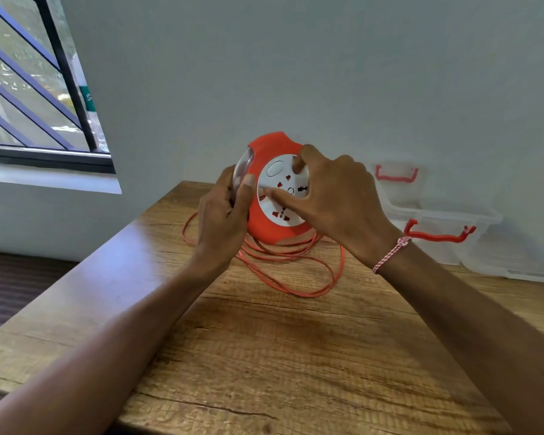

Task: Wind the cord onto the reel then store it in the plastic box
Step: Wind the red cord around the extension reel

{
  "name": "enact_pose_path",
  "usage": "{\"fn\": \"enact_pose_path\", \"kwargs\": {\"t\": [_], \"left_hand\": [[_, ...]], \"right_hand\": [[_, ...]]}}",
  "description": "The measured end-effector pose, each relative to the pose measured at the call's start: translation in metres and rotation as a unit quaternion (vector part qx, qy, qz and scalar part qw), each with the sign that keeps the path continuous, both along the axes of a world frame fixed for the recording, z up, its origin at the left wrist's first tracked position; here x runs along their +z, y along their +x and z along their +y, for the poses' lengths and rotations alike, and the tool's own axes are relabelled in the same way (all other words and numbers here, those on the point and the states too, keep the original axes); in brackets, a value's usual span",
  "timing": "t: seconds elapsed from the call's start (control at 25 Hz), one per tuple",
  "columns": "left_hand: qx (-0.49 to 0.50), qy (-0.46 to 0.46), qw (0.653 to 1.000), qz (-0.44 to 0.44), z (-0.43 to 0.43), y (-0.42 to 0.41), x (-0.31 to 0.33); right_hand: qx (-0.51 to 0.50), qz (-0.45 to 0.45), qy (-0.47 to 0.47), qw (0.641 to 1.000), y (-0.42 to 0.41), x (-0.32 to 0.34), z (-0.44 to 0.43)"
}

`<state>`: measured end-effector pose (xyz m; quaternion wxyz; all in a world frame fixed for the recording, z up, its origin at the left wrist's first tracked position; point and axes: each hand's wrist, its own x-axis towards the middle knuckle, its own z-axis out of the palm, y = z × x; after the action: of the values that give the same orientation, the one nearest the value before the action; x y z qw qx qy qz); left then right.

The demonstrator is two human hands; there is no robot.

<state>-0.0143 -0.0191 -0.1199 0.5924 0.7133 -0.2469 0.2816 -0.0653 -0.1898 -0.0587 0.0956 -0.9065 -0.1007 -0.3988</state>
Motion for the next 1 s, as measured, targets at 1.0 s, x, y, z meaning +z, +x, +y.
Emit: {"fn": "enact_pose_path", "kwargs": {"t": [1.0], "left_hand": [[-0.003,-0.006,1.000,0.011,0.002,-0.006,0.005]], "right_hand": [[0.019,-0.018,-0.014,1.000,-0.001,-0.006,0.003]]}}
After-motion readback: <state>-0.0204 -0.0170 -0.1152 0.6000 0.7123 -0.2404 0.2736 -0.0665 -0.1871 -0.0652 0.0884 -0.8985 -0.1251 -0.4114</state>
